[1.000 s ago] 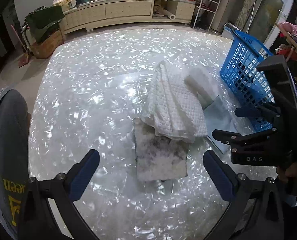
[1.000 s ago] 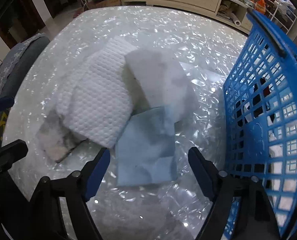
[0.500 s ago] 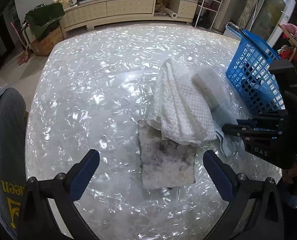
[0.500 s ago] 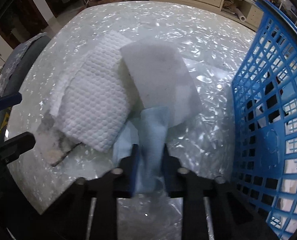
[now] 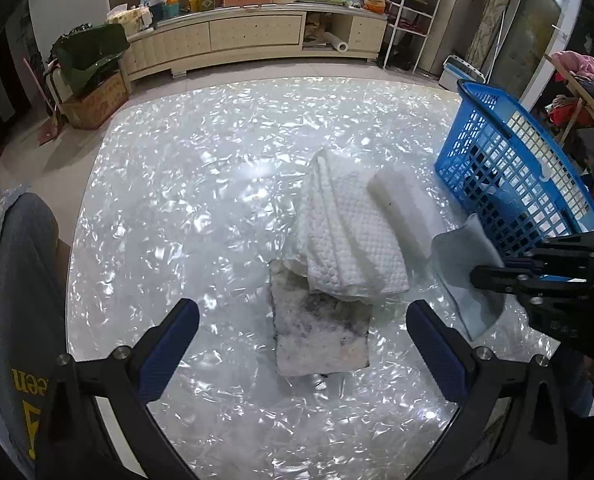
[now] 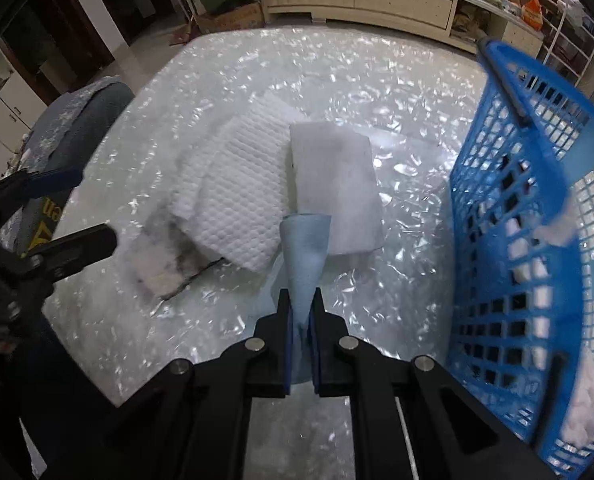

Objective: Organize soft objects
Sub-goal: 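Lift the light blue cloth into the basket with right gripper while left grasps grey-white cloth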

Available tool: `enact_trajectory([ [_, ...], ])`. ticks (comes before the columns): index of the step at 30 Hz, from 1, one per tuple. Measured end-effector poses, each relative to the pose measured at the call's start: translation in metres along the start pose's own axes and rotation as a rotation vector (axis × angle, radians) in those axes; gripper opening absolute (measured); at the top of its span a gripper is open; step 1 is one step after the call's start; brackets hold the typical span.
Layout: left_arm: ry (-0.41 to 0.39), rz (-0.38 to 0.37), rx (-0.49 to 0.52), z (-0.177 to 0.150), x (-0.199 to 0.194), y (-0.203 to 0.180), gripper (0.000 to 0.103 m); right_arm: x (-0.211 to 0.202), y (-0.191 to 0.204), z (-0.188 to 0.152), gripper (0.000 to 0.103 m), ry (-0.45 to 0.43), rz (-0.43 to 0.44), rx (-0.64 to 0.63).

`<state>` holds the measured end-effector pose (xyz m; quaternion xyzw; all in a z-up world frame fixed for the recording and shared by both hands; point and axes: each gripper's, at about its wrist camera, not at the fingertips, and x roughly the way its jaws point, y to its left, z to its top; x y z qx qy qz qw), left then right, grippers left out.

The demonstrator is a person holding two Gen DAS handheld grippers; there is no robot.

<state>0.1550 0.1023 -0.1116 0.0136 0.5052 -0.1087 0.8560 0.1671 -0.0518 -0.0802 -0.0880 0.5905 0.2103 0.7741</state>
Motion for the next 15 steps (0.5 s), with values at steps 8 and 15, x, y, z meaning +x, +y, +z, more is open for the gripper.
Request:
enact_trajectory([
  [8, -0.005, -0.024, 0.009, 0.007, -0.004, -0.017, 0.103, -0.041, -0.009, -0.004, 0.007, -0.063, 0.027, 0.007],
  [15, -0.003, -0.041, 0.029, 0.017, -0.003, -0.037, 0.103, -0.079, -0.037, -0.014, 0.007, -0.109, 0.011, 0.019],
])
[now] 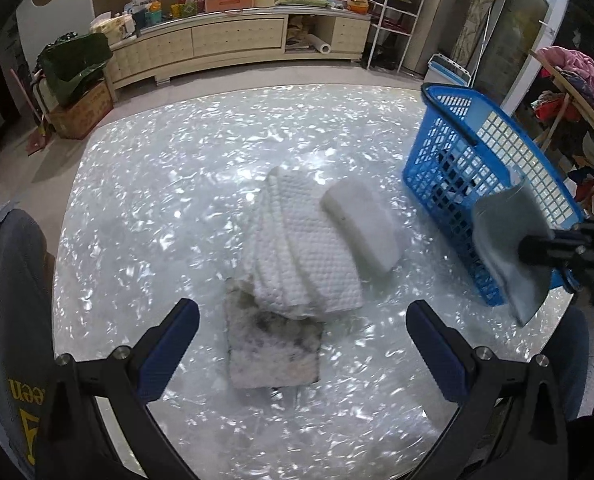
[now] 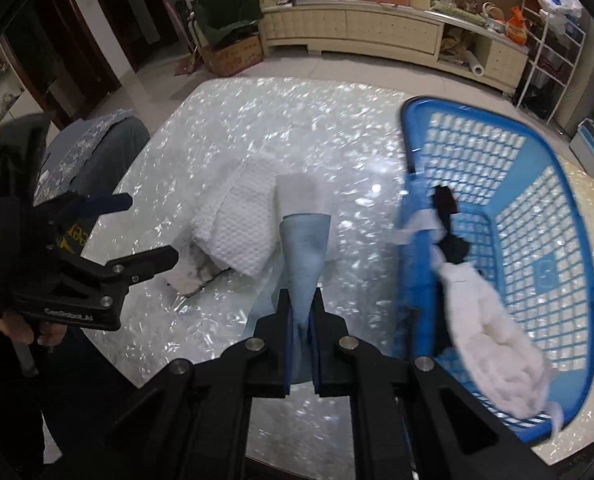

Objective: Organize soft objects
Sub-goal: 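Lift the light blue cloth into the basket with right gripper while left grasps grey-white cloth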

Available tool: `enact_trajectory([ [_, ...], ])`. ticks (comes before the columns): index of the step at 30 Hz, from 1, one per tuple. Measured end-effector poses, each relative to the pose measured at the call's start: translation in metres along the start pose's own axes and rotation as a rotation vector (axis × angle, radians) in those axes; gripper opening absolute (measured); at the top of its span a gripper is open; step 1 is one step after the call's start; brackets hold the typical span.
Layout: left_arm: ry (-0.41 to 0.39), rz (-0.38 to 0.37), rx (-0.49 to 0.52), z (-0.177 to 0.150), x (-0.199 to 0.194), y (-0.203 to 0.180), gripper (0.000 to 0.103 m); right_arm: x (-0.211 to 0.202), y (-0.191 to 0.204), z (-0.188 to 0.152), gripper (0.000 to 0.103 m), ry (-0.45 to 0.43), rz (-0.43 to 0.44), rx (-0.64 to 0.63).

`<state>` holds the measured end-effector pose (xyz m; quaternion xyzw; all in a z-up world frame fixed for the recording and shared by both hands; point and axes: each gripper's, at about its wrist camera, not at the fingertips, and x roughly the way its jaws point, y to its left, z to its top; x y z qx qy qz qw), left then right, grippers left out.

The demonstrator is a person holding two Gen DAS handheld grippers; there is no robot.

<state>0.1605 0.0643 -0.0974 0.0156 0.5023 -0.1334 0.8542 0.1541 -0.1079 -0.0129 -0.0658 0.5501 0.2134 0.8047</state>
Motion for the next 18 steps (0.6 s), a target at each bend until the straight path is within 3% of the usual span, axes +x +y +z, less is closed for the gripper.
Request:
enact_trajectory([
  [11, 0.048, -0.039, 0.054, 0.024, 0.031, -0.046, 0.103, -0.047, -0.059, 0.000, 0.007, -0.082, -0.054, 0.059],
  [18, 0.108, -0.008, -0.051, 0.037, 0.065, -0.057, 0.103, -0.057, -0.093, -0.004, 0.007, -0.103, -0.075, 0.110],
])
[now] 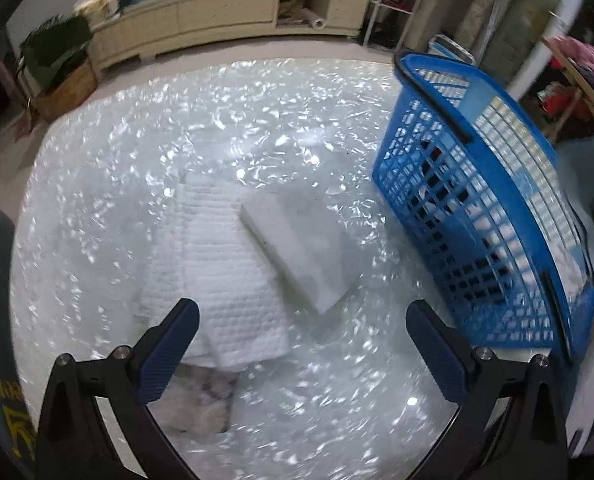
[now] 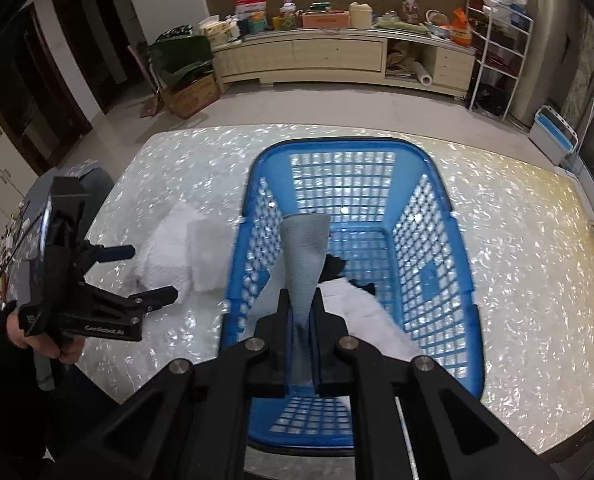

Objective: Organize soft objects
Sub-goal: 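Lift the light blue cloth into the basket with right gripper while left grasps grey-white cloth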

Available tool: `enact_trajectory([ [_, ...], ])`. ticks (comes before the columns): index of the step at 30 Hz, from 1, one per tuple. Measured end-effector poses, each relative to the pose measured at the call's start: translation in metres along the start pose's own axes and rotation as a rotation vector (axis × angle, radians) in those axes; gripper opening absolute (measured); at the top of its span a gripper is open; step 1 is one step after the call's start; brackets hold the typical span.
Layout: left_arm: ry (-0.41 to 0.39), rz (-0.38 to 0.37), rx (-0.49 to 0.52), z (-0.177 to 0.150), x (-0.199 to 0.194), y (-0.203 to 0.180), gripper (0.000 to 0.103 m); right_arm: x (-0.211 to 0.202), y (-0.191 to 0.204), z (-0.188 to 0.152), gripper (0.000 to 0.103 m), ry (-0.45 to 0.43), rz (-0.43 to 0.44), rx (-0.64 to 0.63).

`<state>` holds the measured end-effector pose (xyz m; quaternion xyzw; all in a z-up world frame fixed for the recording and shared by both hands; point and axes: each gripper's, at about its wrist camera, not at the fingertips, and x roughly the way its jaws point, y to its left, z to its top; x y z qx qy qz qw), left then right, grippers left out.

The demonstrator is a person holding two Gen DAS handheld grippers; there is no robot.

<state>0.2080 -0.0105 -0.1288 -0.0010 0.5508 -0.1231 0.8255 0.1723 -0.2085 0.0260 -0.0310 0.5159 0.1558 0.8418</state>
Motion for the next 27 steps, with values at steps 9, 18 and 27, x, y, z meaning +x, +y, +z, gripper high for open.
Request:
enact_trajectory([
  [9, 0.058, 0.096, -0.169, 0.012, 0.045, -0.007, 0.103, 0.001, -0.033, -0.008, 0.007, 0.013, 0.024, 0.015],
  [18, 0.065, 0.178, -0.255, 0.028, 0.072, -0.005, 0.103, 0.006, -0.043, -0.006, 0.007, 0.039, 0.050, -0.002],
  [27, 0.083, 0.225, -0.233, 0.032, 0.090, -0.002, 0.096, 0.025, -0.045, -0.009, 0.007, 0.093, 0.104, 0.015],
])
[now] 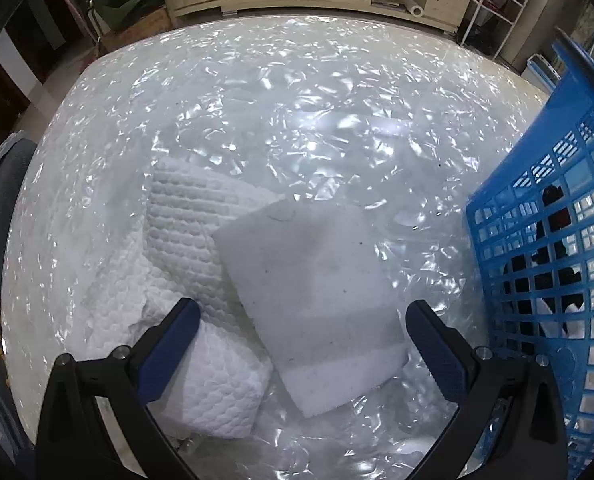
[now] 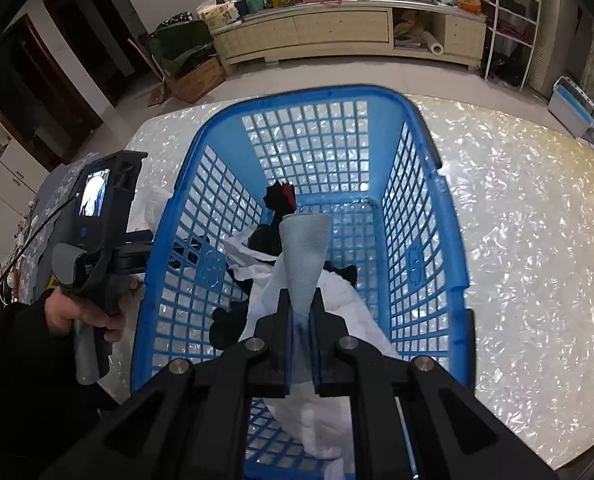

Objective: Organize soft objects
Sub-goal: 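Lift the light blue cloth into the basket with right gripper while left grasps grey-white cloth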

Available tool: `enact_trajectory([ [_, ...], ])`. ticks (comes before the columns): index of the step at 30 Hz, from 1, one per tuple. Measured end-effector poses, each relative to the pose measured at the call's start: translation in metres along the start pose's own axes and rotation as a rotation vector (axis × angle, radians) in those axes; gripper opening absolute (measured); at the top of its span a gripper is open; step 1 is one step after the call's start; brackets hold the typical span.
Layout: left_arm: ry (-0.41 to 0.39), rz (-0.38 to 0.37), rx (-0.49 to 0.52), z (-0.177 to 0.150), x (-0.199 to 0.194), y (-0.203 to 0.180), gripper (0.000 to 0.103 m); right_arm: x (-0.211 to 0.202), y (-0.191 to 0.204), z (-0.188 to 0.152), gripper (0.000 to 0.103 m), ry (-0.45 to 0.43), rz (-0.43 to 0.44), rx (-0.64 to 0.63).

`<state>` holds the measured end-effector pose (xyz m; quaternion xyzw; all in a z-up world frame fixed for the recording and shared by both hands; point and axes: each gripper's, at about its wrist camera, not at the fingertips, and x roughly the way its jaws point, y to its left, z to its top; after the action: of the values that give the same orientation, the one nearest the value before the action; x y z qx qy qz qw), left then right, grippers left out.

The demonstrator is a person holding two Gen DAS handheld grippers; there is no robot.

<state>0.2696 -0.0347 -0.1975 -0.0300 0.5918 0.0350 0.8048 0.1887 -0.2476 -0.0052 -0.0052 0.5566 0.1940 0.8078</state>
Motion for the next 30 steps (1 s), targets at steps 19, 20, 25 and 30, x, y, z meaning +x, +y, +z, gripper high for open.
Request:
enact_trajectory([
  [19, -0.063, -0.189, 0.004, -0.023, -0.052, 0.045, 0.048, -0.011, -0.007, -0.009, 0.054, 0.023, -0.058, 0.044],
  [20, -0.070, -0.203, 0.009, -0.024, -0.057, 0.047, 0.048, -0.013, -0.006, -0.010, 0.058, 0.017, -0.066, 0.041],
  [25, -0.105, -0.271, 0.056, -0.034, -0.091, 0.043, 0.048, -0.028, -0.003, -0.015, 0.075, -0.002, -0.088, 0.039],
  [30, -0.153, -0.285, 0.139, -0.040, -0.125, 0.026, 0.048, -0.039, -0.001, -0.021, 0.083, -0.013, -0.095, 0.046],
])
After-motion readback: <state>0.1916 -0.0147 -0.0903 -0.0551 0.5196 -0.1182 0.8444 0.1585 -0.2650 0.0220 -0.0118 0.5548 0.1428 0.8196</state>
